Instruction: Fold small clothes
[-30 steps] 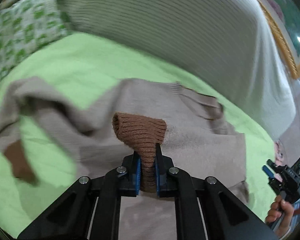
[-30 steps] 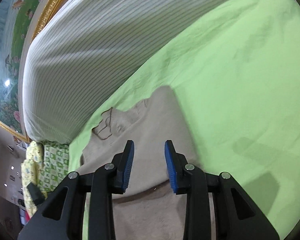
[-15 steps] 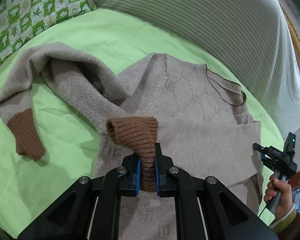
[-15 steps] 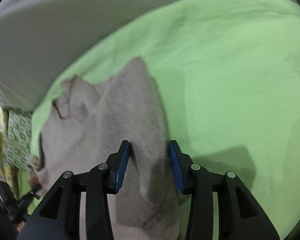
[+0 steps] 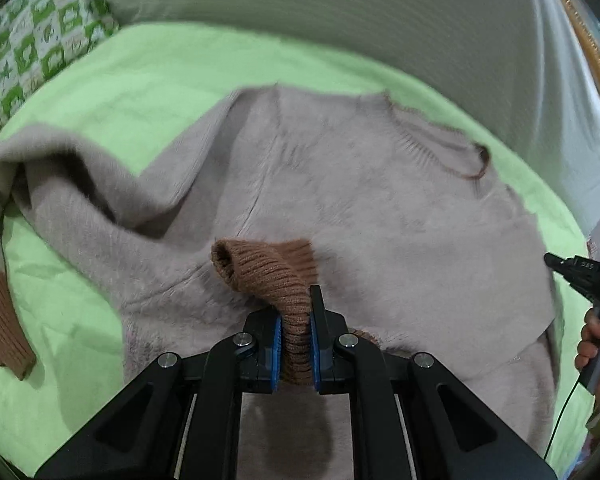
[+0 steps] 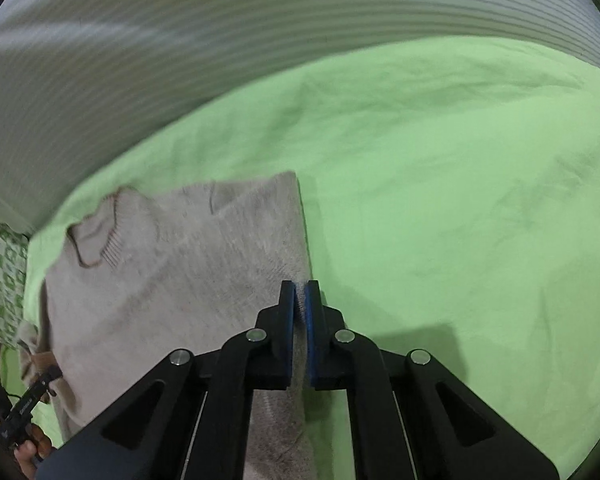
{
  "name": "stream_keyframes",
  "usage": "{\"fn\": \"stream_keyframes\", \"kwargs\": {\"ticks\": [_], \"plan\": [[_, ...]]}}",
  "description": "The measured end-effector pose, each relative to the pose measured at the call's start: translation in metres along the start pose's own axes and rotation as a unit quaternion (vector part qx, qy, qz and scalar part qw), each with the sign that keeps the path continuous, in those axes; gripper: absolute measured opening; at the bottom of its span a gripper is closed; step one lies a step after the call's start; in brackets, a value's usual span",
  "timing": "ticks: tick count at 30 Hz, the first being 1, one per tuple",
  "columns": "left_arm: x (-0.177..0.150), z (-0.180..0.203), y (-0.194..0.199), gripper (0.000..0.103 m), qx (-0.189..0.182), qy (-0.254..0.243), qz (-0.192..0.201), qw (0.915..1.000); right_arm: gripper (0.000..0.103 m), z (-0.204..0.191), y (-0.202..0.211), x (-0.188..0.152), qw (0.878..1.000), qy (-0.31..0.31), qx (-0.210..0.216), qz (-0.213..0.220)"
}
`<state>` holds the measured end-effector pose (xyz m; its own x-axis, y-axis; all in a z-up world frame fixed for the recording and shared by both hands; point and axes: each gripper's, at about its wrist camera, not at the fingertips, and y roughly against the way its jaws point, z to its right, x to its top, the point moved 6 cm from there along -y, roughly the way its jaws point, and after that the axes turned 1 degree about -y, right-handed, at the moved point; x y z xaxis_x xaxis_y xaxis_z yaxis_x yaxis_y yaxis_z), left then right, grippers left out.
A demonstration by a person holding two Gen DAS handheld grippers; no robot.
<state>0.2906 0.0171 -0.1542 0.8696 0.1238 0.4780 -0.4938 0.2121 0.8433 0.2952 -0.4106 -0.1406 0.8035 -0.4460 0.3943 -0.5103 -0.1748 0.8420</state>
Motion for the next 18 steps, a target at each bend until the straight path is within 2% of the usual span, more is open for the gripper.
{"fn": "stream_keyframes", "kwargs": {"ticks": [4,6,9,11,15,18], "plan": [[-0.01,-0.008,0.012,0.02,-0.003,0.002,-0.001,1.0,0.01,-0.001,0.008,-0.003,1.0,-0.01,0.004,-0.004],[-0.017,-0.013,0.021,0.025,-0.001,0.007,-0.002,1.0,0.01,-0.008,0.021,-0.005,1.0,0.004,-0.008,0.004],[-0.027,-0.023,0.032,0.027,-0.001,0.023,-0.004,0.9997,0.013,-0.028,0.041,-0.008,1.0,0.011,0.003,0.023],[-0.03,-0.031,0.039,0.027,0.006,0.034,-0.003,0.9994,0.017,-0.045,0.053,-0.015,0.999,0.018,0.03,0.031],[-0.029,-0.054,0.059,0.028,0.028,0.054,0.014,0.9981,0.036,-0.1,0.061,-0.043,0.994,0.048,0.101,0.016],[-0.027,-0.078,0.065,0.036,0.036,0.087,0.01,0.9955,0.037,-0.135,0.054,-0.071,0.986,0.083,0.143,-0.017]]}}
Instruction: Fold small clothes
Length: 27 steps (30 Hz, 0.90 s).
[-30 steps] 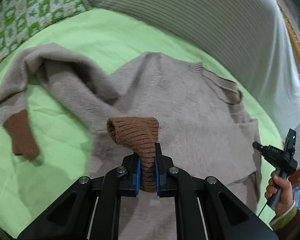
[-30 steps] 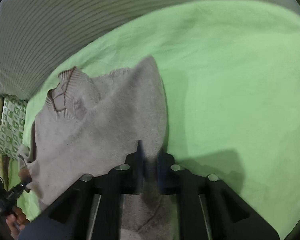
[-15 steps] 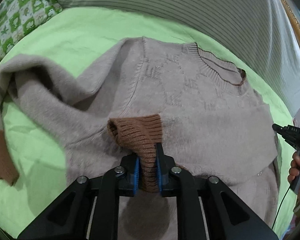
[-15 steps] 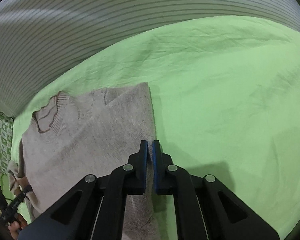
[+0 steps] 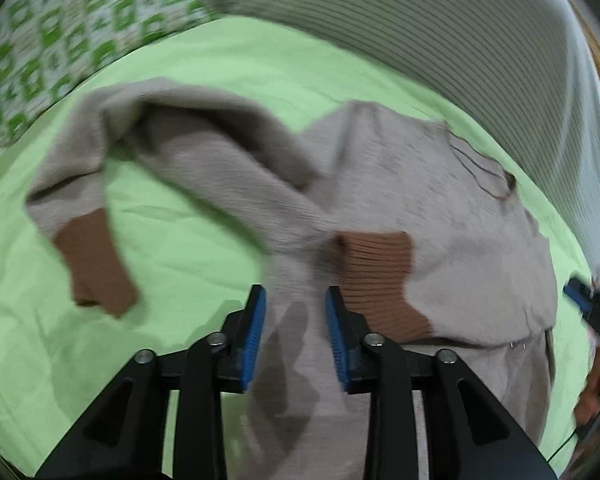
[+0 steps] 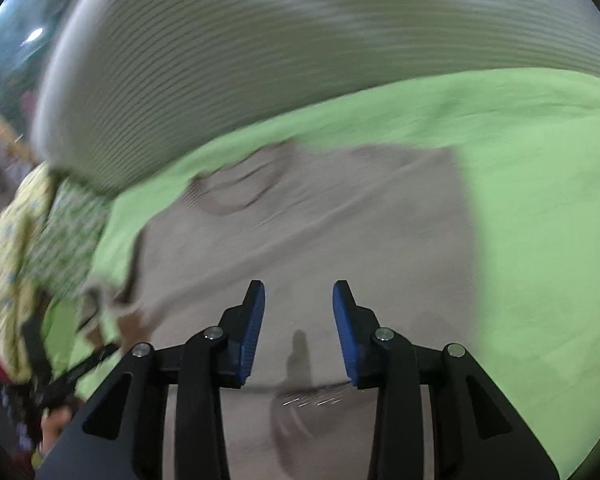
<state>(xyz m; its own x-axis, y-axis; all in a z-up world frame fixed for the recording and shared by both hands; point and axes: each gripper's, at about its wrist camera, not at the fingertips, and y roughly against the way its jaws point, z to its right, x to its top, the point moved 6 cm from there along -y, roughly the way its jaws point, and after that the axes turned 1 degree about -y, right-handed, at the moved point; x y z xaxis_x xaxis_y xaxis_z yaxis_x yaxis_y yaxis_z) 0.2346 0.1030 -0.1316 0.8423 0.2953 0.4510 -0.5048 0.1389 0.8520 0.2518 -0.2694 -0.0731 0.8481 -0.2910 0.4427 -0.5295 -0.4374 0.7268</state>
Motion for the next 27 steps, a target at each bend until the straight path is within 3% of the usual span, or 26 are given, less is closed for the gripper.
{"fn": "stream_keyframes", "kwargs": {"ticks": [3,6,7,9,11,17,19,20,21,23,27], "plan": [[0.005,-0.032,0.002,0.043,-0.005,0.065,-0.004,0.9979,0.037,-0.017,-0.015,-0.018,1.0,-0.006,0.019,-0.021],[0.013,-0.07,0.015,0.045,0.04,0.118,0.018,0.9921,0.037,-0.026,-0.022,-0.03,0.999,-0.008,0.03,-0.034],[0.016,-0.081,0.023,0.047,0.055,0.123,0.032,0.9904,0.037,-0.027,-0.022,-0.034,0.999,-0.009,0.031,-0.036],[0.02,-0.103,0.037,0.061,0.114,0.115,0.05,0.9855,0.037,-0.026,-0.024,-0.04,0.998,-0.014,0.033,-0.045],[0.02,-0.117,0.039,0.062,0.146,0.104,0.044,0.9828,0.037,-0.027,-0.027,-0.045,0.998,-0.017,0.033,-0.052],[0.016,-0.139,0.013,0.065,0.169,0.103,0.005,0.9801,0.037,-0.027,-0.033,-0.049,0.997,-0.033,0.033,-0.059],[0.019,-0.137,0.008,0.057,0.166,0.098,0.003,0.9813,0.037,-0.029,-0.034,-0.048,0.997,-0.032,0.03,-0.06],[0.022,-0.134,0.008,0.032,0.158,0.091,0.006,0.9832,0.037,-0.029,-0.033,-0.048,0.997,-0.03,0.029,-0.06],[0.025,-0.128,0.008,0.015,0.136,0.08,0.007,0.9874,0.037,-0.029,-0.032,-0.047,0.997,-0.028,0.029,-0.059],[0.03,-0.118,0.012,0.008,0.135,0.061,0.01,0.989,0.037,-0.028,-0.03,-0.046,0.998,-0.027,0.025,-0.056],[0.044,-0.067,0.049,0.005,0.053,0.038,0.042,0.9969,0.037,-0.021,-0.023,-0.043,0.998,-0.035,0.022,-0.043]]}}
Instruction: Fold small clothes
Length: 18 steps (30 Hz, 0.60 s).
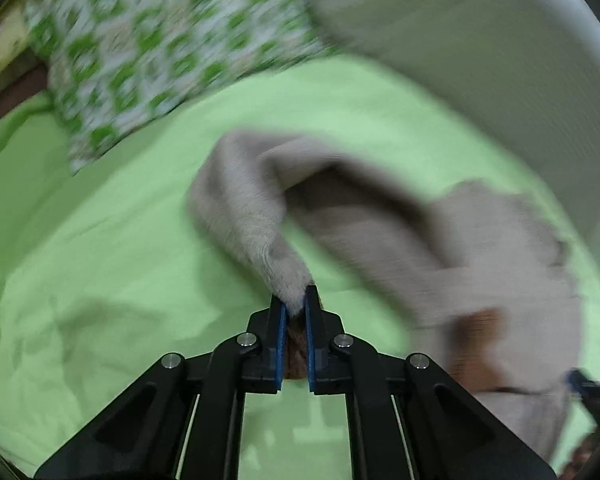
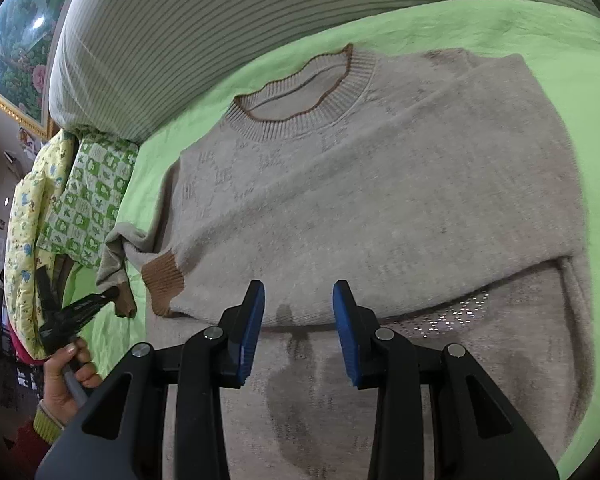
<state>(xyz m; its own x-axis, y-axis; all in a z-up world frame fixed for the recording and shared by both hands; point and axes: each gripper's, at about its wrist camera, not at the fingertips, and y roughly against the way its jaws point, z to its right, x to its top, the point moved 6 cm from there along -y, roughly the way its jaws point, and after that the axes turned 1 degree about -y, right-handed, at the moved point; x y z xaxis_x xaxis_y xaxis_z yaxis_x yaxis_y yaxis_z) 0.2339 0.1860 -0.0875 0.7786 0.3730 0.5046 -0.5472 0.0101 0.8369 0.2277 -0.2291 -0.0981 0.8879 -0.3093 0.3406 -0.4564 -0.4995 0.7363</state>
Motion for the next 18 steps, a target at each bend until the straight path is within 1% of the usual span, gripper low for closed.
{"fn": "stream_keyframes", "kwargs": {"ticks": [2,3,4,5,6,7,8,9,10,11,12,13,14,15,16,18], "plan": [[0.01,0.039,0.032,0.005,-0.055,-0.019,0.026,0.9979,0.037,0.004,0.006,0.002,1.0,-0.005,-0.001,0.007],[0.016,0.067,0.051,0.004,-0.091,-0.035,0.041,0.9943,0.037,0.007,0.011,0.004,1.0,-0.009,-0.003,0.013],[0.021,0.089,0.064,0.004,-0.118,-0.048,0.051,0.9905,0.037,0.008,0.013,0.005,1.0,-0.011,-0.004,0.016],[0.025,0.127,0.08,0.003,-0.154,-0.068,0.062,0.9838,0.037,0.011,0.017,0.006,1.0,-0.014,-0.005,0.02],[0.029,0.151,0.086,0.003,-0.177,-0.081,0.066,0.9786,0.037,0.014,0.021,0.008,0.999,-0.018,-0.008,0.026],[0.03,0.181,0.094,0.003,-0.207,-0.095,0.065,0.9716,0.037,0.016,0.024,0.01,0.999,-0.021,-0.008,0.03],[0.034,0.209,0.096,0.004,-0.233,-0.106,0.063,0.9645,0.037,0.018,0.029,0.012,0.999,-0.026,-0.01,0.037],[0.031,0.24,0.098,0.007,-0.255,-0.119,0.059,0.9578,0.037,0.022,0.033,0.013,0.999,-0.03,-0.012,0.043],[0.025,0.267,0.095,0.009,-0.267,-0.133,0.05,0.9531,0.037,0.024,0.037,0.015,0.998,-0.034,-0.014,0.047],[0.017,0.293,0.087,0.019,-0.275,-0.151,0.032,0.9491,0.037,0.026,0.039,0.016,0.998,-0.037,-0.014,0.049],[0.009,0.31,0.079,0.024,-0.278,-0.163,0.016,0.9464,0.037,0.03,0.042,0.016,0.998,-0.043,-0.016,0.052],[0.0,0.323,0.071,0.025,-0.28,-0.177,0.004,0.9437,0.037,0.035,0.046,0.016,0.997,-0.046,-0.017,0.055],[-0.011,0.331,0.064,0.027,-0.28,-0.191,-0.006,0.9409,0.037,0.037,0.047,0.016,0.997,-0.047,-0.02,0.057],[-0.022,0.334,0.054,0.028,-0.273,-0.204,-0.017,0.9401,0.037,0.042,0.05,0.016,0.997,-0.049,-0.023,0.059],[-0.031,0.331,0.046,0.029,-0.258,-0.213,-0.025,0.9419,0.037,0.047,0.051,0.014,0.997,-0.051,-0.026,0.058],[-0.046,0.315,0.037,0.03,-0.247,-0.217,-0.038,0.9437,0.037,0.055,0.05,0.013,0.996,-0.059,-0.028,0.054]]}}
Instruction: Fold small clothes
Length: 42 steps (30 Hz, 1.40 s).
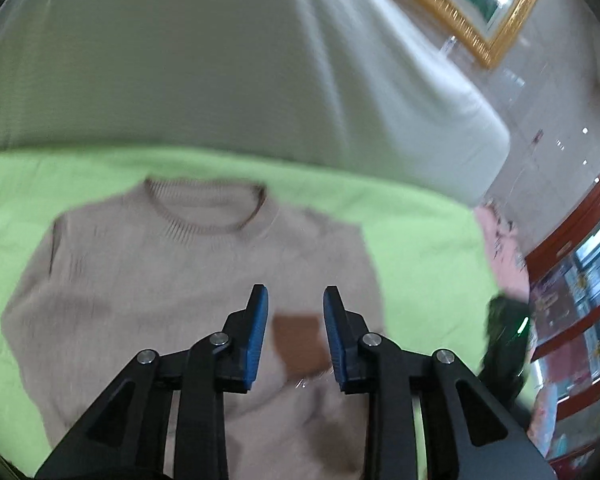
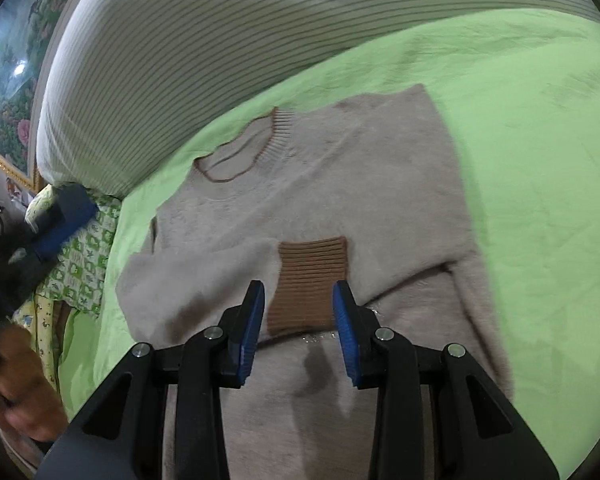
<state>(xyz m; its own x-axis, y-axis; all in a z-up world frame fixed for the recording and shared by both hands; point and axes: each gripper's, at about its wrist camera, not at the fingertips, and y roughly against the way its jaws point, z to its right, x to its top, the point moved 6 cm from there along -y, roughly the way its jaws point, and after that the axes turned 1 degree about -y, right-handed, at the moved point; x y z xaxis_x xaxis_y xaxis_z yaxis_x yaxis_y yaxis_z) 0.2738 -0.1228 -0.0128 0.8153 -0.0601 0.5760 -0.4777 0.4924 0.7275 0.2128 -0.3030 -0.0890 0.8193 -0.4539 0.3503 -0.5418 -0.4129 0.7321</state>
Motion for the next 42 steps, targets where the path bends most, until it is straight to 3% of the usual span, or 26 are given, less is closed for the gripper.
{"fn": "stream_keyframes", "kwargs": {"ticks": [4,7,10,14,22,23,24,25,28,30,32,35,38,42], "plan": [[-0.048,-0.054,0.017,0.039,0.064,0.004,-0.023,0.9976,0.037,0.012,-0.004,-0.001,1.0,-0.012,0.002,-0.008],[-0.086,-0.115,0.039,0.047,0.124,0.032,-0.035,0.9911,0.041,0.012,-0.013,0.0,1.0,-0.007,0.003,-0.018],[-0.116,-0.166,0.045,0.047,0.177,0.058,-0.061,0.9805,0.046,0.002,-0.021,0.004,1.0,0.012,0.004,-0.021],[-0.138,-0.208,0.034,0.047,0.21,0.085,-0.081,0.9707,0.047,-0.006,-0.045,0.011,0.998,0.043,-0.009,-0.04],[-0.129,-0.219,-0.007,0.047,0.261,0.078,-0.075,0.9594,0.055,-0.006,-0.102,0.011,0.989,0.092,-0.064,-0.096],[-0.123,-0.217,-0.009,0.047,0.262,0.08,-0.072,0.9589,0.048,-0.012,-0.104,0.01,0.988,0.107,-0.062,-0.096],[-0.121,-0.218,-0.011,0.048,0.265,0.083,-0.069,0.9582,0.017,-0.019,-0.103,0.009,0.988,0.112,-0.047,-0.1],[-0.12,-0.22,-0.013,0.048,0.267,0.088,-0.066,0.9573,0.009,-0.026,-0.101,0.01,0.988,0.106,-0.024,-0.106],[-0.113,-0.223,-0.017,0.048,0.269,0.107,-0.057,0.9556,0.009,-0.06,-0.064,0.037,0.993,0.102,0.03,-0.058],[-0.112,-0.224,-0.018,0.047,0.271,0.114,-0.056,0.954,0.009,-0.088,-0.008,0.072,0.991,0.094,0.091,0.004],[-0.11,-0.224,-0.017,0.047,0.275,0.118,-0.054,0.9526,0.009,-0.103,0.047,0.101,0.985,0.103,0.12,0.065],[-0.113,-0.223,-0.006,0.047,0.272,0.136,-0.047,0.9514,0.009,-0.097,0.099,0.128,0.98,0.101,0.13,0.114],[-0.114,-0.221,-0.002,0.047,0.28,0.143,-0.042,0.9485,0.009,-0.066,0.095,0.131,0.986,0.098,0.09,0.097],[-0.116,-0.223,-0.001,0.047,0.288,0.184,-0.03,0.9393,0.009,0.004,0.039,0.098,0.998,0.045,0.02,0.026]]}}
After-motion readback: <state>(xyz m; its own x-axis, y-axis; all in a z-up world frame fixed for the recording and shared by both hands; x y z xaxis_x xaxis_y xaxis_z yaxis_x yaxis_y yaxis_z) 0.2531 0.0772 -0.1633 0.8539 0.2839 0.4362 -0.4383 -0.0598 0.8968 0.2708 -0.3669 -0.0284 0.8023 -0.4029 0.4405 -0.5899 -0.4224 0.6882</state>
